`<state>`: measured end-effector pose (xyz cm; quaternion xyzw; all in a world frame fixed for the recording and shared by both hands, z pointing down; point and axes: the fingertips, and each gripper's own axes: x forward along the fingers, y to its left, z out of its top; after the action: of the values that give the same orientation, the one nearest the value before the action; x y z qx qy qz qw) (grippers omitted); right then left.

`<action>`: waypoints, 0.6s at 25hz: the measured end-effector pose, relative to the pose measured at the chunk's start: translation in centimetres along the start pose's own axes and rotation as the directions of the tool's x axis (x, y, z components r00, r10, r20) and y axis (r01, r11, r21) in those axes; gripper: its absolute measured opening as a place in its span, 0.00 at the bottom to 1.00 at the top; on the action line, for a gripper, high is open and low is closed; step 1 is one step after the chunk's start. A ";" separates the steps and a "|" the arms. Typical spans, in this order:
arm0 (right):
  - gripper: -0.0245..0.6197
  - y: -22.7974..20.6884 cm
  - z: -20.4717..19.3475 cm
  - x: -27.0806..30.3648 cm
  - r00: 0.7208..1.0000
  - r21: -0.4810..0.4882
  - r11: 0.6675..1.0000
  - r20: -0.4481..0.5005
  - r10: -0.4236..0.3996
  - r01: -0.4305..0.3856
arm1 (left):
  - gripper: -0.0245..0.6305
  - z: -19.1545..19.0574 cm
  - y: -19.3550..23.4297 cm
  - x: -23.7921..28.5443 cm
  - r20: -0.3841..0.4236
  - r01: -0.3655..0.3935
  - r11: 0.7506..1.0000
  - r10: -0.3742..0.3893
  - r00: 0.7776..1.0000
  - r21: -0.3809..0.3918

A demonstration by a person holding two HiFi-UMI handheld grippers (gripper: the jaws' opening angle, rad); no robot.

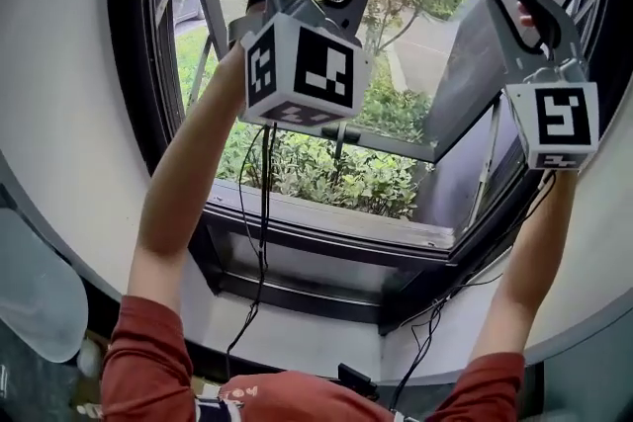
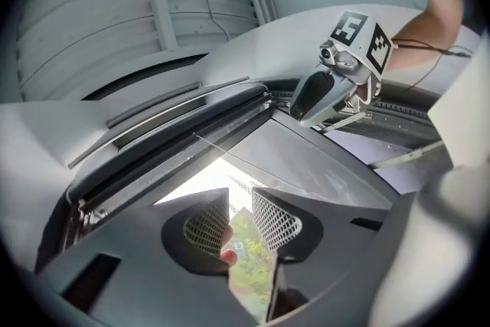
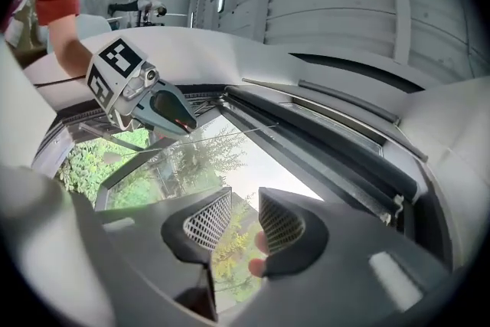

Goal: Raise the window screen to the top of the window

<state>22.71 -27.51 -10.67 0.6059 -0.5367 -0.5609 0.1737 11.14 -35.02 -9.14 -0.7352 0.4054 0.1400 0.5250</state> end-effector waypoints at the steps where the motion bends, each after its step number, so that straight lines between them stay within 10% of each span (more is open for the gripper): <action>1: 0.22 0.7 -0.2 -0.6 1.000 0.012 1.000 0.002 -0.004 0.004 | 0.19 -0.2 -0.9 -0.7 0.000 -0.001 0.999 0.001 1.000 -0.033; 15: 0.22 11.2 -2.4 -10.7 0.992 0.311 0.942 -0.030 -0.121 0.125 | 0.19 -4.0 -10.4 -11.2 -0.065 -0.028 0.907 0.001 0.998 -0.421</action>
<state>21.90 -23.42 4.44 0.6610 -0.5789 -0.4754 0.0432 10.96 -32.29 6.42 -0.8322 0.3875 0.2051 0.3396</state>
